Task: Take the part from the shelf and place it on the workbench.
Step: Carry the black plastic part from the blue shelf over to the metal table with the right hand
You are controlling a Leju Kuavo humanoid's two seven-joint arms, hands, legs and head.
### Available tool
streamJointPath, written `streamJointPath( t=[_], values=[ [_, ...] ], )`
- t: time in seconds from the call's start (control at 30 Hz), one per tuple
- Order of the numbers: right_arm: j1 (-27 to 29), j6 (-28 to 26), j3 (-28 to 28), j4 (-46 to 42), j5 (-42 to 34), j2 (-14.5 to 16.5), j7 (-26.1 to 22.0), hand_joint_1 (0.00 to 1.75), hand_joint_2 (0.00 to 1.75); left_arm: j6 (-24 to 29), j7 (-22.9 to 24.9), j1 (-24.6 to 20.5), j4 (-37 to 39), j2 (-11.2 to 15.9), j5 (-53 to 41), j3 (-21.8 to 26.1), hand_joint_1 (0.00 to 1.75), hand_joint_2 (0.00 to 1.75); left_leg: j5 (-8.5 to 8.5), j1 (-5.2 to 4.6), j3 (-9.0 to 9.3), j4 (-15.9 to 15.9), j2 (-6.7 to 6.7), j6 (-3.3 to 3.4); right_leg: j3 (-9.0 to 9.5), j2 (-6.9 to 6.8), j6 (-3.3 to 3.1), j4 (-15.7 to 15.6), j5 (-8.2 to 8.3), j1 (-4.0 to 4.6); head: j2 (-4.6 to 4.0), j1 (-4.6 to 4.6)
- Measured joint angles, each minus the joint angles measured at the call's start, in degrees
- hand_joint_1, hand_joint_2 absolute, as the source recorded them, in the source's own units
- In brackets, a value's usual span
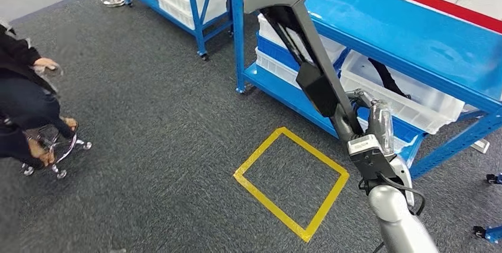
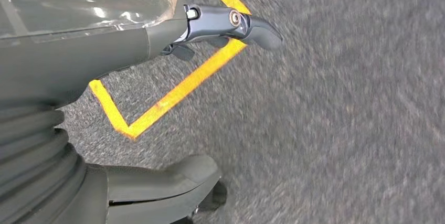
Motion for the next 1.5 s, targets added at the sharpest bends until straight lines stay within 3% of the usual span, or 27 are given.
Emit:
streamJointPath(
  t=[0.07,0.1,0.13,0.23,0.3,0.37,0.4,0.47,0.53,0.6,0.63,0.7,0.77,0.83,0.9,0.97,1.03,1.1,1.13,1.17,1.2,1.23,1.27,1.33,1.4,1.43,1.5],
  values=[
    [0.4,0.0,-0.1,0.0,0.0,-0.2,0.0,1.75,1.75,0.0,0.0,0.0,0.0,0.0,0.0,0.0,0.00,1.75,0.14,0.02,-0.17,0.0,-1.36,0.14,-3.33,1.11,-0.16,7.1,-2.61,-0.10,0.00,0.14],
    [0.5,0.0,-0.1,0.0,-0.1,-0.2,0.0,1.75,1.75,0.0,0.0,0.1,0.0,-0.1,0.1,0.0,0.00,1.75,0.19,0.02,-0.22,0.0,-2.03,0.11,-4.09,1.24,0.11,8.6,-2.88,-0.17,0.00,0.15],
    [0.5,0.0,-0.1,0.0,-0.1,-0.2,0.0,1.75,1.75,0.0,0.0,0.2,0.0,-0.1,0.2,0.0,0.00,1.75,0.24,0.05,-0.25,0.1,-2.70,0.04,-3.77,1.31,0.59,7.9,-2.23,-0.26,0.00,0.15],
    [-0.1,0.3,0.0,0.0,-0.3,-0.3,0.2,1.75,1.75,0.1,-0.1,0.2,0.0,-0.1,0.8,0.0,0.00,1.75,0.18,0.13,-0.55,0.8,-4.61,-0.55,1.40,2.82,2.15,-2.7,2.08,-0.93,0.00,0.20],
    [-1.0,0.9,0.1,0.1,-0.2,-0.3,0.6,1.75,1.75,0.2,-0.2,0.2,0.0,0.1,1.4,0.0,0.00,1.75,0.19,0.00,-1.21,1.3,-5.54,-1.23,3.14,3.80,1.98,-6.5,3.25,-1.07,0.00,0.16],
    [-2.2,1.6,0.3,0.2,-0.1,-0.4,1.0,1.75,1.75,0.2,-0.3,0.4,0.0,0.3,2.2,0.1,0.00,1.75,0.47,0.04,-1.75,1.4,-6.17,-1.74,3.04,3.20,1.21,-6.5,3.50,-0.95,0.00,0.05],
    [-2.9,2.0,0.4,0.3,-0.1,-0.4,1.2,1.75,1.75,0.3,-0.3,0.5,0.0,0.4,2.6,0.2,0.00,1.75,0.35,0.10,-1.96,1.6,-5.86,-1.98,3.01,2.84,0.90,-6.5,3.64,-0.98,0.00,0.02],
    [-4.8,2.6,0.8,0.7,0.0,-0.5,1.3,1.75,1.75,0.3,-0.4,0.6,0.0,0.6,3.3,0.4,0.00,1.75,-1.49,0.20,-3.35,4.5,-3.70,-2.52,3.01,2.02,0.18,-6.6,3.85,-1.03,0.00,-0.22],
    [-6.5,3.0,1.2,1.3,0.0,-0.5,1.4,1.75,1.75,0.3,-0.6,0.5,0.0,0.5,3.8,0.6,0.00,1.75,-5.02,0.38,-6.59,11.3,-1.35,-3.03,2.99,1.09,-0.36,-6.6,3.84,-0.73,0.00,-0.47],
    [-7.8,3.2,1.6,1.8,0.0,-0.4,1.6,1.75,1.75,0.3,-0.7,0.5,0.1,0.5,4.0,0.7,0.00,1.75,-6.91,0.60,-9.48,17.1,-0.79,-3.14,2.98,-0.07,-0.58,-6.6,3.75,-0.39,0.00,-0.48],
    [-8.3,3.3,1.8,2.2,0.0,-0.4,1.7,1.75,1.75,0.3,-0.7,0.6,0.1,0.4,4.1,0.7,0.00,1.75,-6.45,0.64,-9.65,17.4,-0.70,-3.03,2.99,-0.66,-0.63,-6.6,3.71,-0.25,0.00,-0.48],
    [-9.7,3.6,2.3,2.9,0.0,-0.3,1.8,1.75,1.75,0.5,-0.7,0.5,0.1,0.5,4.6,0.8,0.00,1.75,-3.26,0.49,-6.67,11.8,0.02,-2.38,3.03,-1.70,-0.70,-6.6,3.65,-0.07,0.00,-0.48],
    [-11.6,3.9,3.0,3.8,-0.1,-0.1,1.9,1.75,1.75,0.7,-0.7,0.3,0.1,0.5,5.1,1.0,0.00,1.75,-0.98,-0.22,-2.82,4.6,2.09,-1.55,2.99,-2.51,-0.62,-6.6,3.58,0.22,0.00,-0.46],
    [-13.3,4.1,3.6,4.9,-0.1,0.3,2.0,1.75,1.75,1.0,-0.8,0.0,0.0,0.5,5.6,1.1,0.00,1.75,-0.70,-0.92,-1.62,1.9,2.94,-1.09,2.94,-3.42,-0.43,-6.7,3.49,0.48,0.00,-0.43],
    [-14.6,4.2,4.3,6.1,-0.2,0.9,2.0,1.75,1.75,1.2,-0.8,-0.1,0.0,0.5,6.0,1.3,0.00,1.75,-0.29,-0.91,-1.55,1.4,1.71,-0.66,2.96,-4.19,-0.11,-6.7,3.28,0.53,0.00,-0.40],
    [-15.7,4.3,4.9,7.3,-0.2,1.4,1.8,1.75,1.75,1.4,-0.8,-0.3,-0.1,0.4,6.3,1.6,0.00,1.75,0.30,-0.59,-1.15,0.5,0.58,-0.07,2.13,-2.61,0.01,-4.7,1.98,0.43,0.00,-0.38],
    [-16.9,4.3,5.2,8.8,-0.3,1.7,1.6,1.75,1.75,1.5,-0.7,-0.7,-0.1,0.3,6.6,1.8,0.00,1.75,0.64,-0.41,-1.00,0.2,-0.59,0.27,-0.88,0.05,-0.24,1.8,-0.80,0.16,0.00,-0.13],
    [-17.6,4.3,5.6,10.5,-0.5,2.0,1.3,1.75,1.75,1.6,-0.6,-0.9,-0.1,0.2,6.9,2.0,0.00,1.75,0.72,-0.33,-1.04,0.2,-1.95,0.34,-4.36,1.05,-0.07,8.5,-2.74,-0.06,0.00,0.11],
    [-17.9,4.4,5.7,11.2,-0.6,2.3,1.2,1.75,1.75,1.8,-0.5,-0.9,-0.1,0.2,7.0,2.0,0.00,1.75,0.74,-0.26,-1.04,0.2,-2.67,0.31,-5.01,1.17,0.36,9.4,-2.54,-0.17,0.00,0.13],
    [-18.2,4.4,5.9,11.7,-0.6,2.5,1.1,1.75,1.75,1.9,-0.4,-0.9,-0.1,0.1,7.0,2.1,0.00,1.75,0.74,-0.16,-1.03,0.3,-3.40,0.23,-4.56,1.30,1.00,8.0,-1.44,-0.34,0.00,0.13],
    [-18.6,4.4,6.1,12.2,-0.6,2.8,1.0,1.75,1.75,2.0,-0.3,-0.9,-0.1,0.1,7.0,2.1,0.00,1.75,0.70,-0.03,-1.05,0.5,-4.11,0.06,-3.19,1.69,1.73,4.7,0.27,-0.61,0.00,0.12],
    [-19.0,4.4,6.2,12.6,-0.6,3.0,1.0,1.75,1.75,2.0,-0.3,-0.9,-0.1,0.1,7.0,2.1,0.00,1.75,0.59,0.06,-1.19,0.8,-4.80,-0.20,-1.50,2.74,2.41,0.7,1.94,-1.02,0.00,0.15],
    [-19.4,4.4,6.4,12.9,-0.6,3.2,0.9,1.75,1.75,2.0,-0.3,-0.9,-0.1,0.1,7.0,2.1,0.00,1.75,0.42,0.09,-1.47,1.3,-5.46,-0.53,0.02,3.86,2.69,-2.6,3.17,-1.28,0.00,0.14],
    [-19.8,4.4,6.6,13.6,-0.6,3.5,0.8,1.75,1.75,2.1,-0.3,-0.9,-0.1,0.2,7.0,2.2,0.00,1.75,0.37,0.10,-2.22,1.9,-6.60,-1.33,1.29,5.18,2.26,-5.6,4.04,-1.43,0.00,0.12],
    [-20.1,4.4,6.8,14.1,-0.6,4.0,0.8,1.75,1.75,2.1,-0.2,-0.8,-0.1,0.3,7.0,2.2,0.00,1.75,0.60,0.34,-2.78,1.9,-7.33,-2.02,1.31,4.30,1.38,-5.7,4.23,-1.27,0.00,0.09],
    [-20.3,4.4,6.9,14.3,-0.6,4.3,0.8,1.75,1.75,2.1,-0.2,-0.7,-0.1,0.3,7.0,2.2,0.00,1.75,0.39,0.39,-3.06,2.3,-6.70,-2.32,1.37,3.81,1.11,-5.8,4.33,-1.27,0.00,0.04],
    [-20.8,4.4,7.0,14.6,-0.6,4.7,0.7,1.75,1.75,2.1,-0.1,-0.8,-0.1,0.4,7.0,2.2,0.00,1.75,-1.61,0.43,-4.76,5.7,-3.82,-2.85,1.59,2.71,0.31,-5.9,4.37,-1.25,0.00,-0.21]
  ],
)
